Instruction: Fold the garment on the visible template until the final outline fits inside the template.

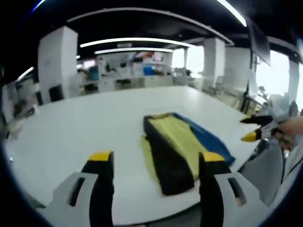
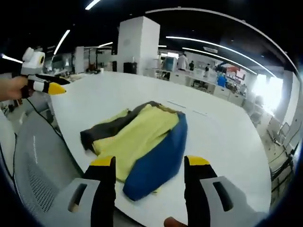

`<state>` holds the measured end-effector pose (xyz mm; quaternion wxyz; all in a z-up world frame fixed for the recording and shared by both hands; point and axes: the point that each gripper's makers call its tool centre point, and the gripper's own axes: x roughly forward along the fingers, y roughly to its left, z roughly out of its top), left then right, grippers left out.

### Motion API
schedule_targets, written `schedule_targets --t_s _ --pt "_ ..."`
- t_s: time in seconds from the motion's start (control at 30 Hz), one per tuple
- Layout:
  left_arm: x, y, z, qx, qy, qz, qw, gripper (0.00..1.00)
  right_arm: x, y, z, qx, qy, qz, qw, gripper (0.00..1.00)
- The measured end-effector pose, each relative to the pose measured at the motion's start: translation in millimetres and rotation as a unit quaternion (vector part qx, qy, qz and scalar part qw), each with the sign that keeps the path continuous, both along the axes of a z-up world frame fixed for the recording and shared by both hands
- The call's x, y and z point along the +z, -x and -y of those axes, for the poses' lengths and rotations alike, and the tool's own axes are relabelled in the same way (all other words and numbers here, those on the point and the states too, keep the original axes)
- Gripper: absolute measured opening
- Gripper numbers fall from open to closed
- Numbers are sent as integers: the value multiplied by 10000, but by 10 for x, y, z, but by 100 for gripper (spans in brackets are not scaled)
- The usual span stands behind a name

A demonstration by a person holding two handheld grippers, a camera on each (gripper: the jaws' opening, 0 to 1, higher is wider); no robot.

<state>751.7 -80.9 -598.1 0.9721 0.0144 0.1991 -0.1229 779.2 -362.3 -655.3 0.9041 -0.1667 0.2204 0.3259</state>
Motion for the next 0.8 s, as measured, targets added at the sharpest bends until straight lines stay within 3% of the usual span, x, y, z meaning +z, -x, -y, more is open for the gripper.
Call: schedule_targets --t_s 0.2,0.43,0.5,0.57,0.67,0.8 --pt "-11 0 -28 58 69 -27 10000 69 -246 29 -79 525 417 -236 9975 51" --pt "-53 5 -50 101 149 -101 9998 68 -528 56 -169 793 384 -623 9942 37" --pt "-56 14 -56 109 145 -111 9998 69 -662 112 -182 962 581 -820 9903 38" --pt "-45 19 -60 106 172 -91 9998 69 -709 149 -221 1131 742 -821 9874 38" --pt "-52 30 -52 62 171 -101 9998 69 -887 194 -243 1217 804 -1081 9834 38" --pt "-70 49 -40 40 201 -149 9997 70 -1079 188 -263 1309 916 -1199 9798 36"
